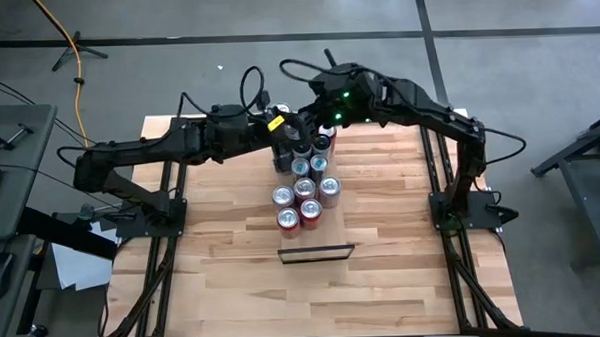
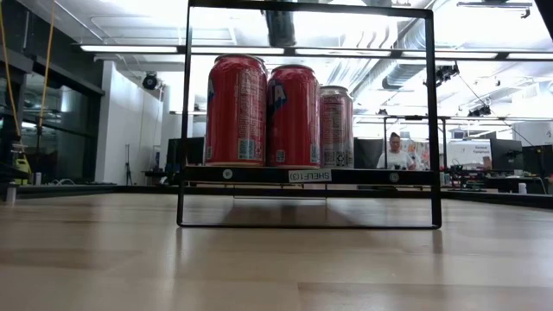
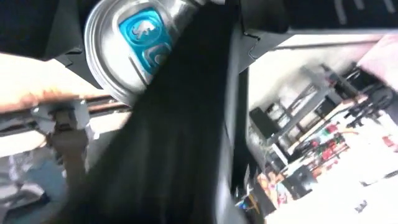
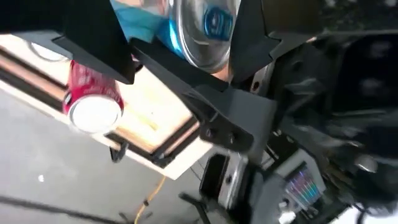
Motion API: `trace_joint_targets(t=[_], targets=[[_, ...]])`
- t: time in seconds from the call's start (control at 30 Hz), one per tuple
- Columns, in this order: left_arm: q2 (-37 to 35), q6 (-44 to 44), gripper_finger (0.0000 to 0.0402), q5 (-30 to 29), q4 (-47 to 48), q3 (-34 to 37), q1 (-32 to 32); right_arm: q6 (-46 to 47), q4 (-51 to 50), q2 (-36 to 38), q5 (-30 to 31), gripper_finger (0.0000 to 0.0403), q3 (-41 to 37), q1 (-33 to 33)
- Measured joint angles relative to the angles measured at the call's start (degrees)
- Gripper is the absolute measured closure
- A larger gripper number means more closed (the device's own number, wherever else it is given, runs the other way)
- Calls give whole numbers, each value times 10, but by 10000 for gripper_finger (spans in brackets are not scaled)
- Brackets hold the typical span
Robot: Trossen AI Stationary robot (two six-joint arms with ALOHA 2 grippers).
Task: Place canned beverage on shelf
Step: Put the blue soda can on the shelf aligned with the other blue soda can
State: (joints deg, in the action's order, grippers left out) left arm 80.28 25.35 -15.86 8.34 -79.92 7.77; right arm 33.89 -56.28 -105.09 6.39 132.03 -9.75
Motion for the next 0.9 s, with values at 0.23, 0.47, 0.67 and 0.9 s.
trace_joint_targets(t=[0.23, 0.47, 0.67, 0.9], targets=[[-26, -25, 236, -52, 116, 3, 4, -33, 12, 38, 2, 160, 2, -16], [-116, -146, 236, -67, 258, 3, -17, -49, 4, 72, 29, 160, 3, -23], [-243, -326, 236, -110, 325, 79, -66, -74, -14, 74, 45, 160, 2, -23], [-378, -512, 236, -222, 222, 330, -165, -85, -49, 75, 46, 160, 2, -23]])
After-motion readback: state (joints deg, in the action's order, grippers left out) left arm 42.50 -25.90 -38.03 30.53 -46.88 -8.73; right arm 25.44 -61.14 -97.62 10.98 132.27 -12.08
